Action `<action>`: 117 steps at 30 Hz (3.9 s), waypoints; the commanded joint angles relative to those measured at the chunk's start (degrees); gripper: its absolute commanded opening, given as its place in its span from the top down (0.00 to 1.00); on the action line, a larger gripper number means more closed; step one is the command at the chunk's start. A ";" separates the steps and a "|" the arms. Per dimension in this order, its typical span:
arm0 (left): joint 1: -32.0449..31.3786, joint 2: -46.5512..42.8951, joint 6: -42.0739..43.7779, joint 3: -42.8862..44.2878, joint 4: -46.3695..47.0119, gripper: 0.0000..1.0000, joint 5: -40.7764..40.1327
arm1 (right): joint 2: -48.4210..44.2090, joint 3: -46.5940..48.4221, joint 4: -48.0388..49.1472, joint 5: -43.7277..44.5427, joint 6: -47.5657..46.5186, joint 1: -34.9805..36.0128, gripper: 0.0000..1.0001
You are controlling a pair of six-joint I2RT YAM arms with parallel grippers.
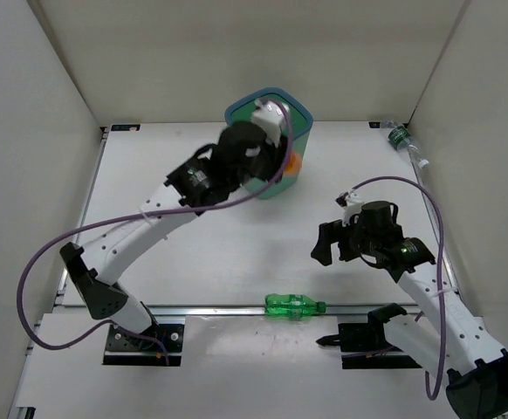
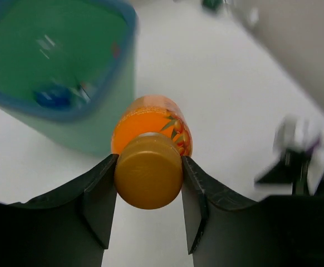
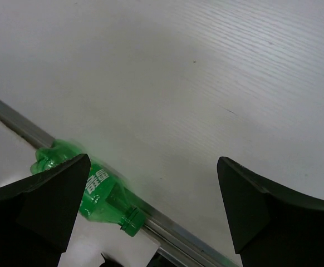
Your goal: Put the plastic bottles in the bin
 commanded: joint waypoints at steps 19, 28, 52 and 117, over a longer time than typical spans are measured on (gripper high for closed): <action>13.93 21.39 6.11 32.46 5.78 0.01 -18.39 | 8.95 7.95 -0.61 -1.75 -6.82 21.76 0.03; 17.17 -6.16 -3.03 5.05 -1.62 0.01 -13.66 | 18.61 9.18 1.34 -4.85 -15.08 33.51 0.02; 29.04 -46.21 -21.05 -42.42 -27.80 0.01 -7.16 | 32.07 1.36 8.63 13.53 -15.09 48.14 0.05; 34.23 -18.18 -23.07 -43.39 -4.07 0.02 2.24 | 73.97 73.23 18.30 8.97 -33.63 -31.39 0.01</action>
